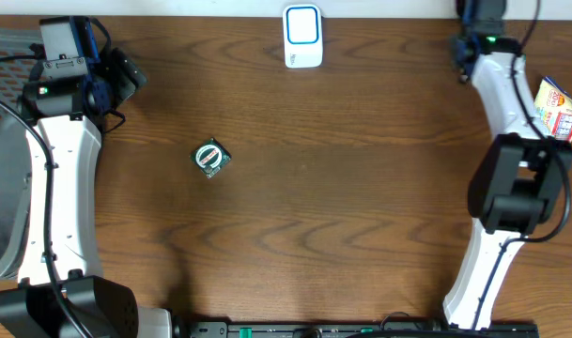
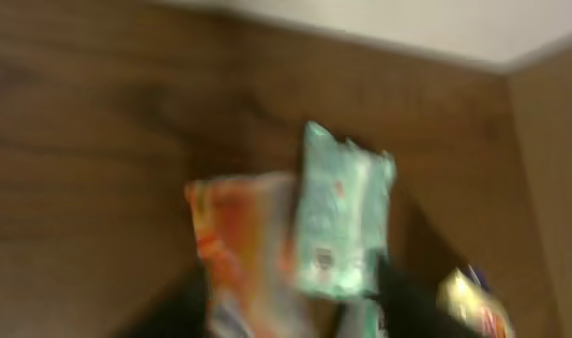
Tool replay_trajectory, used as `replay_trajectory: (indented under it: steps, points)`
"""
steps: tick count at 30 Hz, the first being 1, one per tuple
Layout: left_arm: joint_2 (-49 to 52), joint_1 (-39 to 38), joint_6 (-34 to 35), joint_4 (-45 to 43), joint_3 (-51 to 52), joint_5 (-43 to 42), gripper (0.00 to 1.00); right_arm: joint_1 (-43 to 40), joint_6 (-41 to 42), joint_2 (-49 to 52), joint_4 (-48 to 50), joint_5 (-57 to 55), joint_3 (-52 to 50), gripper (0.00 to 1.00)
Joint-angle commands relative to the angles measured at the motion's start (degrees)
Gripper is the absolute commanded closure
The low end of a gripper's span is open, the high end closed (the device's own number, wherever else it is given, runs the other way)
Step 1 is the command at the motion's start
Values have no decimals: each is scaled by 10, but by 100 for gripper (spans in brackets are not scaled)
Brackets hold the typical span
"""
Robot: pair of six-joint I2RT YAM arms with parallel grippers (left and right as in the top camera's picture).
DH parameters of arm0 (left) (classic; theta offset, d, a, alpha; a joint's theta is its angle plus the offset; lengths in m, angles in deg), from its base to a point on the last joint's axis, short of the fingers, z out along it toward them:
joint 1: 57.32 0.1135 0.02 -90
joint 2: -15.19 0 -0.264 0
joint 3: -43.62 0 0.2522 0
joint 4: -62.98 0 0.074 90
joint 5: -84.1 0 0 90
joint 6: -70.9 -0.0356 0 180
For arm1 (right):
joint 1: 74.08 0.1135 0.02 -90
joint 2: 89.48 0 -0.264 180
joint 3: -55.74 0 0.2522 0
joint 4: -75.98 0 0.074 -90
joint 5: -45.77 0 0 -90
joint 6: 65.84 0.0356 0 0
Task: Scan the item barcode
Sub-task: 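Carry the orange box to the right side and drop it, then reach the right gripper left to the green Zam-Buk tin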
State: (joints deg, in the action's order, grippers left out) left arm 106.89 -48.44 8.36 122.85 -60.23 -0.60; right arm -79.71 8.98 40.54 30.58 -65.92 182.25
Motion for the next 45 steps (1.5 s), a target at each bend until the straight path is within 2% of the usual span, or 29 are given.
replay_trajectory:
  steps: [1,5,13,16,23,28,32,40,45]
  points:
    - [0,0,7,1,-9,8,2,-16,75,-7,-12,-1,4,24]
    - [0,0,7,1,-9,7,2,-25,121,-7,-18,86,4,22]
    - [0,0,7,1,-9,7,2,-2,134,-7,-12,526,4,26]
    - [0,0,7,1,-9,7,2,28,134,-7,-12,588,4,29]
    - [0,0,7,1,-9,7,2,143,134,0,-9,593,4,30]
    - [0,0,7,0,-9,7,2,235,132,11,-7,580,4,25]
    - [0,0,7,0,-9,7,2,306,74,16,-10,575,4,20]
    - [0,0,7,1,-9,7,2,428,52,22,-9,402,4,12]
    - [0,0,7,1,-9,7,2,459,52,42,-8,402,4,9]
